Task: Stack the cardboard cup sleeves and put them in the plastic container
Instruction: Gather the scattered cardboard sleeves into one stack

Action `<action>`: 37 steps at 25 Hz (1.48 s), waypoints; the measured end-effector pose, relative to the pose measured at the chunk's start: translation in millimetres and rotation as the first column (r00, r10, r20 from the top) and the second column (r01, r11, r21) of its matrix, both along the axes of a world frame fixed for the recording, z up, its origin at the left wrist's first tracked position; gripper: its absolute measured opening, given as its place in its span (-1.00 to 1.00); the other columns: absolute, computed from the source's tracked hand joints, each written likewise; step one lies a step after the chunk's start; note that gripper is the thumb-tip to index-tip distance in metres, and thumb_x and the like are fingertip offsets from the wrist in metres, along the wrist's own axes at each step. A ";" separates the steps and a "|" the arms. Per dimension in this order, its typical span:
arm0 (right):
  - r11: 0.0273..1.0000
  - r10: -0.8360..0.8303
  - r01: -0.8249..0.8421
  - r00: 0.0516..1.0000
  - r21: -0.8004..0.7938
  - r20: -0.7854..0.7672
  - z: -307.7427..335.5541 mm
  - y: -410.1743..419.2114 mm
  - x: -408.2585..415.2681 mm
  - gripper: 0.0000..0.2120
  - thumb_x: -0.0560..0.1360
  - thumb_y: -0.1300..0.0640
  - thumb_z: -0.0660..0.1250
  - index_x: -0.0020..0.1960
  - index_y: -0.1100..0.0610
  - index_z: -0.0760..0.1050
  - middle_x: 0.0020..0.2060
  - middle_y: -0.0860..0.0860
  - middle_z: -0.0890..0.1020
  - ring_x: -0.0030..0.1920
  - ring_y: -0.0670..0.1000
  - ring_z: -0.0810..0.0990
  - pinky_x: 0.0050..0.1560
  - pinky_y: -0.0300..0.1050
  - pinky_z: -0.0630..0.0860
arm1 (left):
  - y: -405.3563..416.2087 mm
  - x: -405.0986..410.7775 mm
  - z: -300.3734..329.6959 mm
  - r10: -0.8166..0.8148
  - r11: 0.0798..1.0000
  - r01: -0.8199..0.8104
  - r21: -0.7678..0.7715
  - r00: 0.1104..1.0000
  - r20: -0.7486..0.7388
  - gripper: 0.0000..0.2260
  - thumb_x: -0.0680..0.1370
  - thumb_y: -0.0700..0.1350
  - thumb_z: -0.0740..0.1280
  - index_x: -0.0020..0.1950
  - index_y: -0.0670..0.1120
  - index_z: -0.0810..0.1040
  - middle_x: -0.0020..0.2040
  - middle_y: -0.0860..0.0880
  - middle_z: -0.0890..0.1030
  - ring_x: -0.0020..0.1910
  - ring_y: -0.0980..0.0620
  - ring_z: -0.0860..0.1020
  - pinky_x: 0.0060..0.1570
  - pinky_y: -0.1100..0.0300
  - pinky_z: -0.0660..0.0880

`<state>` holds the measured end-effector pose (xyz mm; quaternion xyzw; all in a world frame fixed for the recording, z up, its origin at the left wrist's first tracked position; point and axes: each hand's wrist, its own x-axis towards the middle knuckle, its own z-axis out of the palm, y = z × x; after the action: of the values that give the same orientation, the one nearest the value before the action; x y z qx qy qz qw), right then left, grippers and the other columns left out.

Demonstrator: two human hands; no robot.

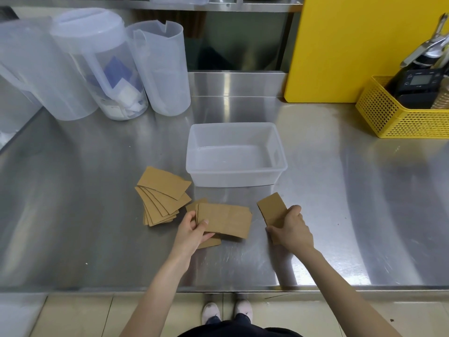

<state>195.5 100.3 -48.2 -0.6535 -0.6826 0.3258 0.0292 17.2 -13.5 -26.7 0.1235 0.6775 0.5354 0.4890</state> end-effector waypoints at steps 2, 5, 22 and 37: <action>1.000 -0.010 0.013 0.987 0.020 -0.162 5.4 3.2 5.2 -0.62 0.45 0.22 0.30 0.17 0.24 0.22 0.04 0.21 0.53 0.03 0.26 0.53 -0.12 -0.05 0.38 | -0.7 -1.2 -0.2 -0.015 1.000 0.015 -0.010 1.000 -0.016 -0.71 0.55 -0.28 0.16 0.27 -0.17 0.31 0.12 -0.08 0.50 0.05 -0.03 0.52 0.09 0.14 0.46; 0.993 0.032 0.011 0.932 0.115 -0.361 21.4 8.1 7.8 -0.72 0.49 0.29 0.20 0.19 0.18 0.32 -0.15 0.07 0.53 -0.12 0.18 0.53 -0.21 -0.11 0.38 | -1.4 -2.4 -1.1 -0.018 1.000 0.018 -0.021 1.000 -0.018 -0.71 0.55 -0.27 0.16 0.28 -0.17 0.31 0.12 -0.08 0.50 0.02 -0.01 0.53 0.10 0.13 0.47; 0.926 0.375 -0.354 0.843 0.127 -0.384 40.2 -21.1 -49.2 -0.78 0.47 0.20 0.27 0.12 0.12 0.49 -0.09 0.05 0.57 -0.06 0.05 0.51 -0.31 -0.37 0.33 | -5.7 -1.9 0.3 -0.015 1.000 0.015 -0.007 1.000 0.008 -0.66 0.57 -0.16 0.15 0.33 -0.16 0.29 0.29 -0.16 0.45 0.09 -0.02 0.52 0.11 0.14 0.46; 0.895 0.441 -0.381 0.836 0.233 -0.326 32.6 -19.9 -71.6 -0.80 0.51 0.12 0.24 0.09 0.15 0.50 -0.10 0.00 0.46 -0.21 -0.03 0.45 -0.16 -0.33 0.29 | -21.8 -22.2 4.6 0.134 0.989 -0.130 0.064 0.990 -0.051 -0.69 0.55 -0.22 0.18 0.29 -0.12 0.31 0.18 -0.09 0.47 0.08 0.01 0.49 0.09 0.12 0.45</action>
<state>123.9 80.4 -15.6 -0.4136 -0.8128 0.3863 0.1382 -5.0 -35.3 -22.1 0.1079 0.6810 0.5832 0.4295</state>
